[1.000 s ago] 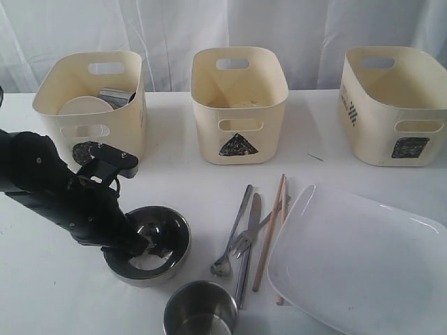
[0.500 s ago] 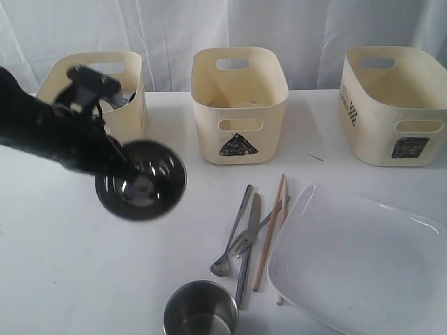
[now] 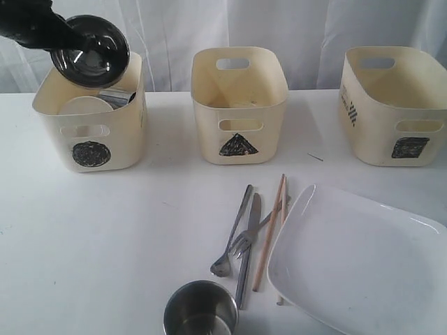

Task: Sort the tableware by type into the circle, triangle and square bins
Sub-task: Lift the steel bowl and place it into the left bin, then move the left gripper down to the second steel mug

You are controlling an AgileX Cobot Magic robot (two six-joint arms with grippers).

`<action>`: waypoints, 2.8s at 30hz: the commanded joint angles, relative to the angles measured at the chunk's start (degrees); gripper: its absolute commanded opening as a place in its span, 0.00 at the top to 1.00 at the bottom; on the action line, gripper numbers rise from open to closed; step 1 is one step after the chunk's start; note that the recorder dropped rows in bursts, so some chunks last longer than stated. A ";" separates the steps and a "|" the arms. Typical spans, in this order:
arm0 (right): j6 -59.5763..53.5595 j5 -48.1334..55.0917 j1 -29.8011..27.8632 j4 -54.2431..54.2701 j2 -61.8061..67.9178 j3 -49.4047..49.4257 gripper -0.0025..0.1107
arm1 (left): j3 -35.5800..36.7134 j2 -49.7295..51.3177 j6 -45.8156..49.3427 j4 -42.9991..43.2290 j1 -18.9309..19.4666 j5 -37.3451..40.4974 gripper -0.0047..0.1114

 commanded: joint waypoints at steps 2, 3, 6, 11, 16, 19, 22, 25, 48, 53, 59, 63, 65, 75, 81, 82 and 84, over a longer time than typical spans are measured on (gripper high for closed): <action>0.30 -0.21 -0.13 -0.26 -0.30 0.25 0.98 | -3.90 6.30 -0.10 1.22 0.21 0.35 0.96; 0.30 -0.21 -0.13 -0.26 -0.30 0.25 0.98 | -4.24 6.97 -0.10 1.22 0.21 0.35 0.96; 0.30 -0.21 -0.13 -0.26 -0.30 0.25 0.98 | -4.65 8.84 -0.10 1.46 0.21 0.48 0.96; 0.30 -0.21 -0.13 -0.26 -0.30 0.25 0.98 | -4.65 9.84 0.90 1.58 0.21 2.70 0.83; 0.30 -0.21 -0.13 -0.26 -0.30 0.25 0.98 | -4.65 8.50 0.81 1.44 0.21 7.96 0.59; 0.30 -0.21 -0.13 -0.26 -0.30 0.25 0.98 | -4.65 5.99 0.81 1.16 0.21 11.79 0.58; 0.30 -0.21 -0.13 -0.26 -0.30 0.25 0.98 | -4.41 2.27 1.21 -1.14 0.21 15.29 0.58; 0.30 -0.21 -0.13 -0.26 -0.30 0.25 0.98 | -3.43 -2.26 3.21 -5.59 0.21 19.49 0.58; 0.30 -0.21 -0.13 -0.26 -0.30 0.25 0.98 | 28.27 -24.65 13.23 -20.09 -23.17 31.61 0.58; 0.30 -0.21 -0.13 -0.26 -0.30 0.25 0.98 | 30.51 -24.54 13.23 -17.66 -28.39 29.86 0.57; 0.30 -0.21 -0.13 -0.26 -0.30 0.25 0.98 | 34.09 -24.27 13.23 -17.66 -33.87 26.28 0.46; 0.30 -0.21 -0.13 -0.26 -0.30 0.25 0.98 | 34.97 -22.30 12.97 -17.45 -36.88 25.99 0.46; 0.30 -0.21 -0.13 -0.26 -0.30 0.25 0.98 | 34.97 -21.05 12.78 -17.15 -38.08 25.96 0.46; 0.58 -0.21 -0.13 -0.26 -0.30 0.25 0.98 | 35.05 -16.95 11.25 -12.05 -39.76 24.06 0.46; 0.58 -0.21 -0.13 -0.26 -0.30 0.25 0.98 | 35.05 -15.81 11.12 -11.69 -39.76 23.06 0.46; 0.58 -0.21 -0.13 -0.26 -0.30 0.25 0.98 | 35.05 -15.57 10.82 -11.80 -39.76 23.06 0.46; 0.58 -0.21 -0.13 -0.26 -0.30 0.25 0.98 | 35.05 -14.84 10.21 -11.80 -39.76 22.84 0.46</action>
